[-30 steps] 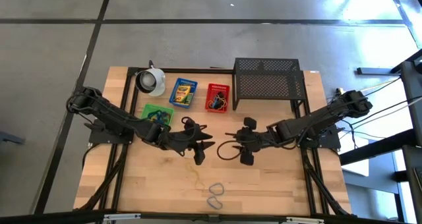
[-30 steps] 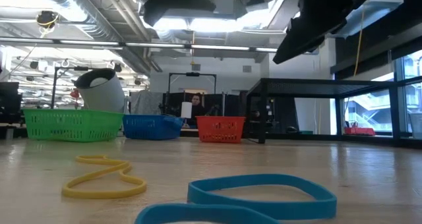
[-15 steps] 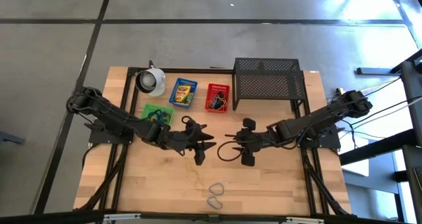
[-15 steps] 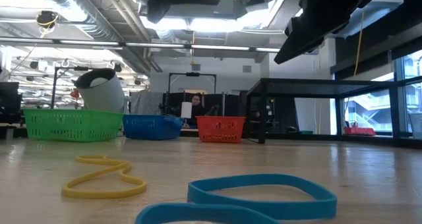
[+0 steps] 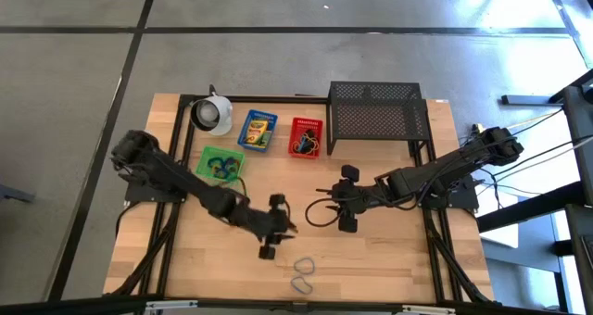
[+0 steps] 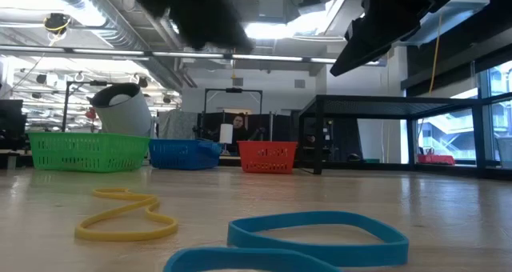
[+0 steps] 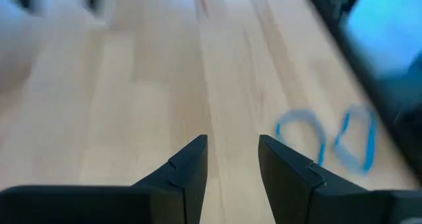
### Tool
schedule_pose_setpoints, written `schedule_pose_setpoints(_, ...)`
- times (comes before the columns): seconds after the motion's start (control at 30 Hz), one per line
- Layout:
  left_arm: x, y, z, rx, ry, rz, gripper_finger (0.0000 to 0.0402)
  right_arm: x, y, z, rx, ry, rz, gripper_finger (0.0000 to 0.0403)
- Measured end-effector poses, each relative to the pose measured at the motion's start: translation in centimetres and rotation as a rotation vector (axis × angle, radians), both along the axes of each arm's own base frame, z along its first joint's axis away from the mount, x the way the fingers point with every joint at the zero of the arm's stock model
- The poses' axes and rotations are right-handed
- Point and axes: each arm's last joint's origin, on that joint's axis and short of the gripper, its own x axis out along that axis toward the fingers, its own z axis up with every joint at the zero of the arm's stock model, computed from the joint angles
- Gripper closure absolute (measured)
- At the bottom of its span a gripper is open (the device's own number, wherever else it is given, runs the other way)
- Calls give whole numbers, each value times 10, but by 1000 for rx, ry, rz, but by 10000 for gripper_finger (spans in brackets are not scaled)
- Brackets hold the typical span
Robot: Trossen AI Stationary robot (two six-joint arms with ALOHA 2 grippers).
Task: Pick & Place Office Desk Supplies
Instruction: Put the yellow rubber band into the red bin
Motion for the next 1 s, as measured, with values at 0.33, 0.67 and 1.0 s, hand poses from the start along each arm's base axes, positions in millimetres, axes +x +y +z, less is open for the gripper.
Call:
schedule_pose_setpoints(0.33,-4,-24,-75,124,279,-121,276,0,0,0,0,0,0,213)
schedule_pose_setpoints(0.67,-14,-26,-83,120,402,-124,298,0,0,0,-2,-1,-2,213)
schedule_pose_setpoints(1.0,-16,-24,-85,94,448,-113,337,0,0,0,-7,-6,-6,213)
